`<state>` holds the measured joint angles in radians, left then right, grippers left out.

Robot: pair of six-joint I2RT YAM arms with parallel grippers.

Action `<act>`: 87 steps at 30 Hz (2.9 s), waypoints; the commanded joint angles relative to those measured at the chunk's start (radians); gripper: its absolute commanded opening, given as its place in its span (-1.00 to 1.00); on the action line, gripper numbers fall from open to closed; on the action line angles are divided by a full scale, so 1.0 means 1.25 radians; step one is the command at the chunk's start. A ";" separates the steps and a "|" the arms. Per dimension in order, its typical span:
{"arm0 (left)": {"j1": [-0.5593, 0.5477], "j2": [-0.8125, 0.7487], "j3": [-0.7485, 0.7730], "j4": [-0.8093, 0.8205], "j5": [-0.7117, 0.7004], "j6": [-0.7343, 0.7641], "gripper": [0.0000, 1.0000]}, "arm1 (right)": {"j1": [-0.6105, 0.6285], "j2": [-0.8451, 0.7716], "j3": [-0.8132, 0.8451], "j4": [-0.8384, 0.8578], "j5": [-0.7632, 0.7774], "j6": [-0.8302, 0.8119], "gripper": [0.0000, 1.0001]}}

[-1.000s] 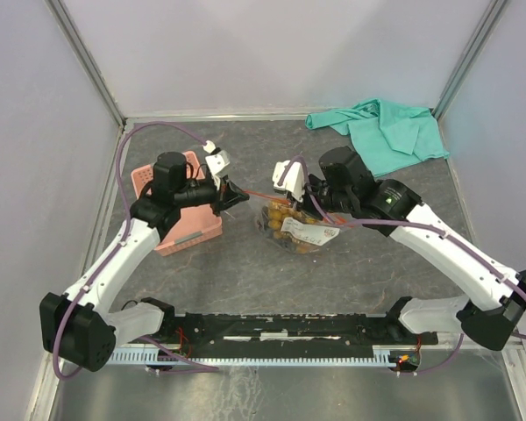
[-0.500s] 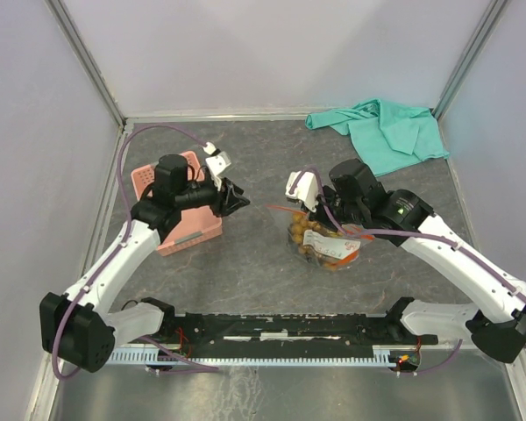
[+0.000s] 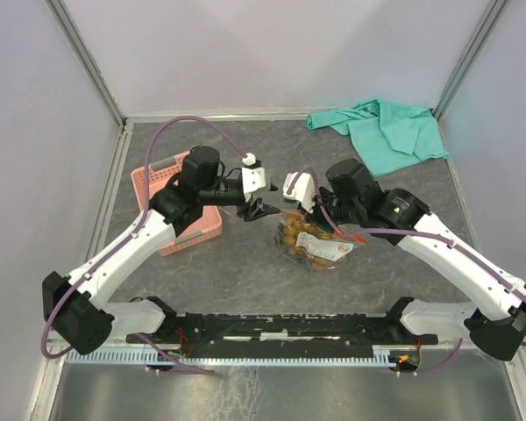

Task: Place the food in the zip-top bag and seal the zipper
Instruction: Zip the zipper food storage bag at the center of the board.

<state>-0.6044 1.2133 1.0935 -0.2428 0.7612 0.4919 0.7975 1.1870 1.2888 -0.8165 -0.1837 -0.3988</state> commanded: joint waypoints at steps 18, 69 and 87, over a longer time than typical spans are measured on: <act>-0.063 0.174 0.082 -0.049 0.117 0.136 -0.17 | -0.001 0.018 0.003 0.086 -0.032 0.013 -0.96; 0.070 0.057 -0.016 -0.019 -0.106 -0.030 -0.95 | -0.111 -0.136 -0.060 -0.112 0.298 0.019 -0.96; 0.067 0.083 -0.048 0.087 -0.087 -0.063 -0.49 | -0.135 -0.049 -0.088 0.087 0.247 0.068 -0.91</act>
<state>-0.5217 1.3590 1.0840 -0.2050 0.6304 0.4683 0.6308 1.1431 1.2057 -0.7639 0.1799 -0.3588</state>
